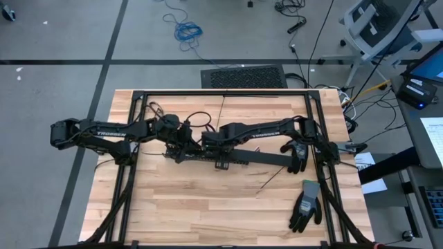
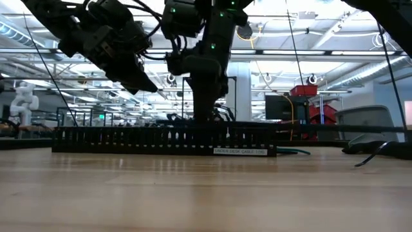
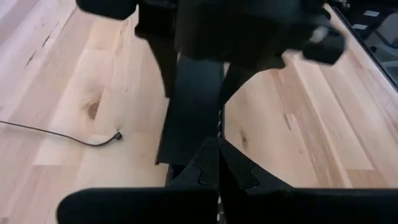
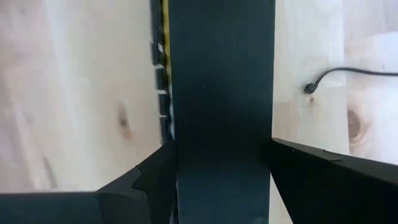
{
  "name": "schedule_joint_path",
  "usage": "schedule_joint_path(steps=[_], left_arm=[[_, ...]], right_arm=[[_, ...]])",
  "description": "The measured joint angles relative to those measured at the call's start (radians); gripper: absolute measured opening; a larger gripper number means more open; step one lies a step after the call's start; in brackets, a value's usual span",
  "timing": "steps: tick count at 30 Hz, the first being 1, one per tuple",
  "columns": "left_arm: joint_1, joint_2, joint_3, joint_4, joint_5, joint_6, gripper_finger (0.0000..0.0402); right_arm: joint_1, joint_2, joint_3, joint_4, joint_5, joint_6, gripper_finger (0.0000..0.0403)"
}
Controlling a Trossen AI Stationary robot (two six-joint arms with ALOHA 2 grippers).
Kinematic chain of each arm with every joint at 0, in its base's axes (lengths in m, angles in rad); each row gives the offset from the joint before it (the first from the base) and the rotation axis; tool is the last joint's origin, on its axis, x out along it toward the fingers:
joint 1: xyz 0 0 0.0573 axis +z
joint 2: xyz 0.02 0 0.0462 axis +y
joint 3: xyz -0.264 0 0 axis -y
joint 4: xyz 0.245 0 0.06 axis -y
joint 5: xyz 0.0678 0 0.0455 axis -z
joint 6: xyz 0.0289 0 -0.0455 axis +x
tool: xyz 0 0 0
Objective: Ziptie cables
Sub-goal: Close the black cable duct cover
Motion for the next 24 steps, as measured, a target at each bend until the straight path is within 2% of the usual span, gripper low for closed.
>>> schedule_joint_path(steps=[10, 19, 24], left_arm=[[0.0, 0.0, 0.0, 0.0, -0.02, 0.0, 0.0], [0.0, 0.0, 0.0, -0.001, -0.049, 0.001, 0.0], [0.0, 0.0, 0.0, 0.0, -0.064, 0.001, 0.0]], right_arm=[[0.009, -0.003, 0.061, -0.083, -0.096, 0.008, 0.0201], [0.043, 0.002, 0.061, -0.078, -0.086, 0.009, 0.0201], [0.038, 0.002, 0.061, -0.078, -0.011, 0.007, 0.0201]])
